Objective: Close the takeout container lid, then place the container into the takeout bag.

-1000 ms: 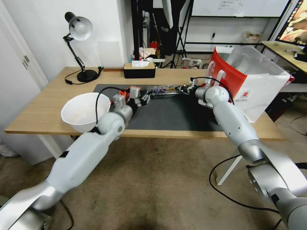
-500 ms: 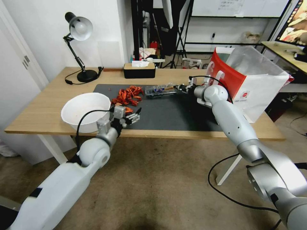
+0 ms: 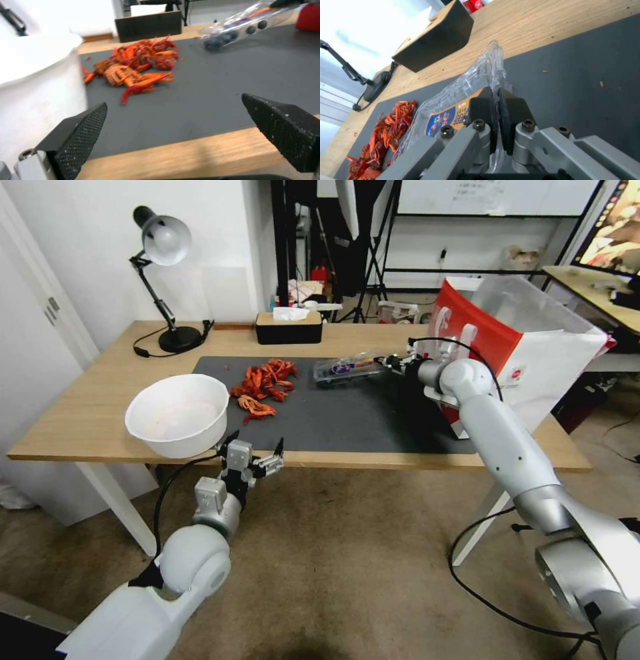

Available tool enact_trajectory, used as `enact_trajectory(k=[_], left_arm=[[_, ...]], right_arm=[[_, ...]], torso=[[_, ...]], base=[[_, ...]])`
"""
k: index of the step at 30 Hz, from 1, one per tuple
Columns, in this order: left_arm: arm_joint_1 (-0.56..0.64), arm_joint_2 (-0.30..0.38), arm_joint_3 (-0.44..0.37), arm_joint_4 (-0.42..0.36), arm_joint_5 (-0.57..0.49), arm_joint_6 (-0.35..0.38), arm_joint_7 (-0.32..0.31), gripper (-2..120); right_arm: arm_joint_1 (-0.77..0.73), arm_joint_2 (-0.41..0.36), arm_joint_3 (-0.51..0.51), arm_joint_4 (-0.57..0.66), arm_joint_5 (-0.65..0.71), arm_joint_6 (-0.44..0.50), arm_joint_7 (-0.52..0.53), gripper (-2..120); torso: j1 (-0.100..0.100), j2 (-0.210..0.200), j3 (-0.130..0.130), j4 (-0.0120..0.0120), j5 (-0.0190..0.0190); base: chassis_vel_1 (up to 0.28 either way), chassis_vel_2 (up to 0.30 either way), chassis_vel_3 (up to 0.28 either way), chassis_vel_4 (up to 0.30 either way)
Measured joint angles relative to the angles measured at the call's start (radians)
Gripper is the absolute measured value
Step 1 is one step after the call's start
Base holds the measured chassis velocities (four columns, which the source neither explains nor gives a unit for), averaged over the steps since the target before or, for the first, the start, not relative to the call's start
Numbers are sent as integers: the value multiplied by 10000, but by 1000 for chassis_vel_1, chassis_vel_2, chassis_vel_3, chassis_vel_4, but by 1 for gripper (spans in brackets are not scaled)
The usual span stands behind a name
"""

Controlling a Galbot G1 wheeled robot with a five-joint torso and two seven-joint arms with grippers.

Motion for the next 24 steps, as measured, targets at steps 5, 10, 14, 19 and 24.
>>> enact_trajectory(k=[5,10,14,19,24], left_arm=[[365,-31,-142,-46,114,-93,-78,100],[716,-166,-274,-46,278,-224,-173,100],[907,-190,-350,-44,352,-311,-183,100],[1138,-187,-440,-35,429,-413,-181,100],[1285,-218,-516,-29,478,-490,-173,100]], right_arm=[[-17,-65,65,44,112,0,-12,1],[-29,-123,63,231,326,59,-117,1],[-48,-157,63,488,575,172,-152,1],[-46,-223,125,1009,905,396,-281,1],[133,-353,280,1618,1296,633,-285,1]], torso=[[0,0,0,1,0],[0,-1,0,-1,-4],[0,0,0,-2,-3],[0,-1,0,-1,-2],[0,-2,0,-2,-1]], base=[[0,0,0,0],[0,0,0,0],[0,0,0,0],[0,0,0,0],[0,0,0,0]])
